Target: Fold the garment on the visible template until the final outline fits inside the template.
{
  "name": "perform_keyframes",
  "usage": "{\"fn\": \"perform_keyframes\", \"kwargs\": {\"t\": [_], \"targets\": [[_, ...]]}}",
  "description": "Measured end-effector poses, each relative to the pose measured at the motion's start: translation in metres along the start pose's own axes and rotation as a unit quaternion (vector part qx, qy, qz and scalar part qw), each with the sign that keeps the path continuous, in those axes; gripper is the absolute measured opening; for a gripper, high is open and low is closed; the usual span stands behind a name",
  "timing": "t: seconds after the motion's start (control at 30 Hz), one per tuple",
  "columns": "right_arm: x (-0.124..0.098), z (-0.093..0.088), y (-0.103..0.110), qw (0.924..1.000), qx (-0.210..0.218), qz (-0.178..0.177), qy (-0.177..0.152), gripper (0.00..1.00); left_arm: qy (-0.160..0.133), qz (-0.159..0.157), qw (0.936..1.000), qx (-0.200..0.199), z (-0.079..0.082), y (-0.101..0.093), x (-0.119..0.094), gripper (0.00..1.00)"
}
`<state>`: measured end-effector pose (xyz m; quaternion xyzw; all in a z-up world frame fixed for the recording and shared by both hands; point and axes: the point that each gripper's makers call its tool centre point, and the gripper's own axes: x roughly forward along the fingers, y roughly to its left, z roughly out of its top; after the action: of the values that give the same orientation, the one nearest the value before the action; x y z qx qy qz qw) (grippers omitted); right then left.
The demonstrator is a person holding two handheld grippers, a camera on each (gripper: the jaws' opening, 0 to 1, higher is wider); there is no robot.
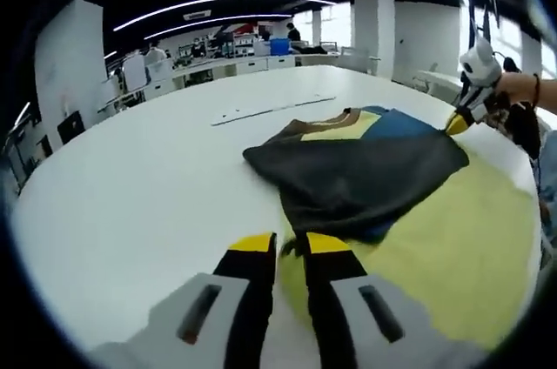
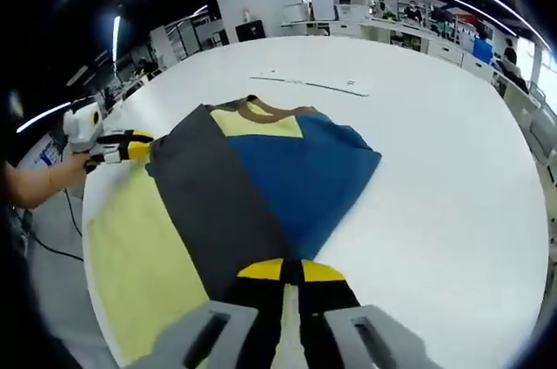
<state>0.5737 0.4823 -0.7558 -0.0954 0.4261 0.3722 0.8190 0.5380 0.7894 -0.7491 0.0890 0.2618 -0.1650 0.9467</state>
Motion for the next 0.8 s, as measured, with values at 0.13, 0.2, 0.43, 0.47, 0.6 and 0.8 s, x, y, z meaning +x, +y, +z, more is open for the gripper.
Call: {"fn": "perform_keyframes", "kwargs": {"t": [0.13,0.2,0.43,0.47,0.6,0.8], "targets": [[0.0,0.018,0.007,0.9997,-0.009,0.005,-0.022,0.22,0.002,-0.001,1.0,-0.004,-0.002,0.003,0.004,0.1],[0.001,0.03,0.013,0.9992,-0.021,0.013,-0.031,0.24,0.0,-0.004,1.0,-0.003,-0.001,0.001,0.004,0.1],[0.01,0.079,0.041,0.9942,-0.076,0.046,-0.061,0.43,-0.016,-0.005,0.9993,0.032,0.003,-0.004,0.003,0.13],[0.012,0.086,0.045,0.9929,-0.086,0.052,-0.065,0.44,-0.016,-0.005,0.9994,0.031,0.003,-0.004,0.003,0.13],[0.024,0.11,0.062,0.9882,-0.116,0.073,-0.068,0.47,-0.015,-0.004,0.9995,0.028,0.002,-0.004,0.002,0.14],[0.041,0.132,0.084,0.9818,-0.151,0.096,-0.063,0.48,-0.011,-0.005,0.9994,0.032,-0.001,-0.004,-0.001,0.15]]}}
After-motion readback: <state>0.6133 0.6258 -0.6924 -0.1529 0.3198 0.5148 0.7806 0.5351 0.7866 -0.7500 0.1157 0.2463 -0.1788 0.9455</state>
